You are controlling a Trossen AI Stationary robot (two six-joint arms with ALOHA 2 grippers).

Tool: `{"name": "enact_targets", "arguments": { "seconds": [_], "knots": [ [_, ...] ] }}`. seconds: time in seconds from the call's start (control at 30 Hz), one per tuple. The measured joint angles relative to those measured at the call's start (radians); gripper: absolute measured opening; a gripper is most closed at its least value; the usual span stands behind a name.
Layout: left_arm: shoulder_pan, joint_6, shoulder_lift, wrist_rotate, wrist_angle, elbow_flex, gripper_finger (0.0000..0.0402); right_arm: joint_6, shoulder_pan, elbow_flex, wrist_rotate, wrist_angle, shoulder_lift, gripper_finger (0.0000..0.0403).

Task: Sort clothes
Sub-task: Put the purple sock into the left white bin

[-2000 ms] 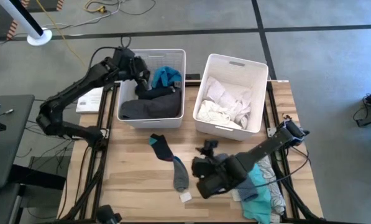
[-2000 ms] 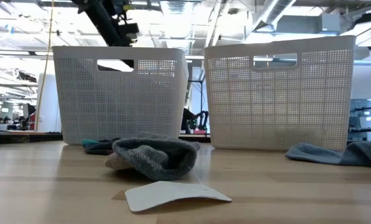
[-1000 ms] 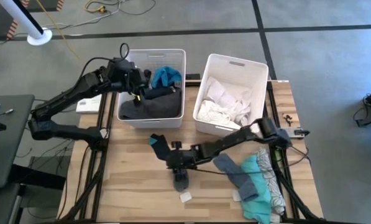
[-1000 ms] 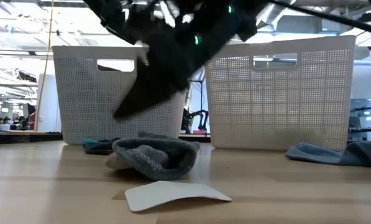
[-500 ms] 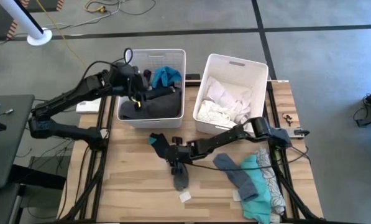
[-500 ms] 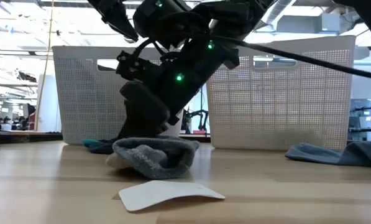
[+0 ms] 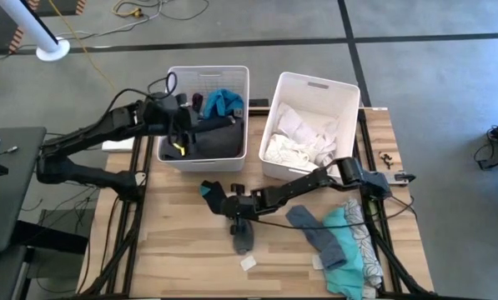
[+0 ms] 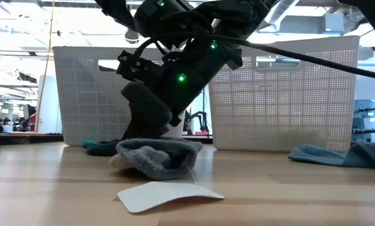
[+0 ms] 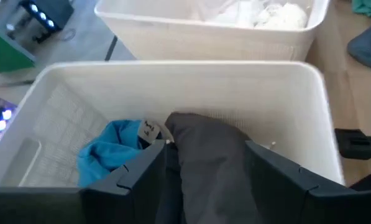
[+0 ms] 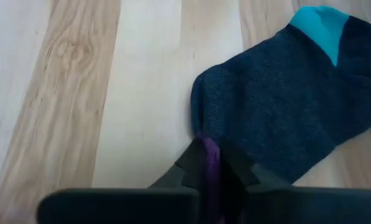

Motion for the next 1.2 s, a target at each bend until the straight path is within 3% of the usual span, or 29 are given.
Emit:
{"name": "enact_targets", "arguments": {
  "seconds": [0.17, 0.47, 0.67, 1.0, 1.2],
  "knots": [
    [-0.059, -0.011, -0.043, -0.021, 0.018, 0.000, 0.0206, -0.041, 0.009, 0.000, 0.002, -0.003, 0.000, 0.0008],
    [-0.170, -0.061, -0.145, -0.023, 0.029, 0.000, 0.0206, -0.069, 0.021, -0.006, -0.006, -0.064, -0.047, 0.0007],
    [-0.250, -0.111, -0.189, -0.023, 0.017, 0.000, 0.0206, -0.111, 0.042, -0.005, 0.001, -0.091, -0.143, 0.0006],
    [-0.334, -0.151, -0.187, -0.024, -0.035, 0.000, 0.0206, -0.137, 0.059, -0.002, 0.042, -0.183, -0.236, 0.0005],
    [-0.357, -0.156, -0.179, -0.024, -0.036, 0.000, 0.0206, -0.075, 0.056, -0.004, -0.025, -0.314, -0.227, 0.0023]
  ]
}}
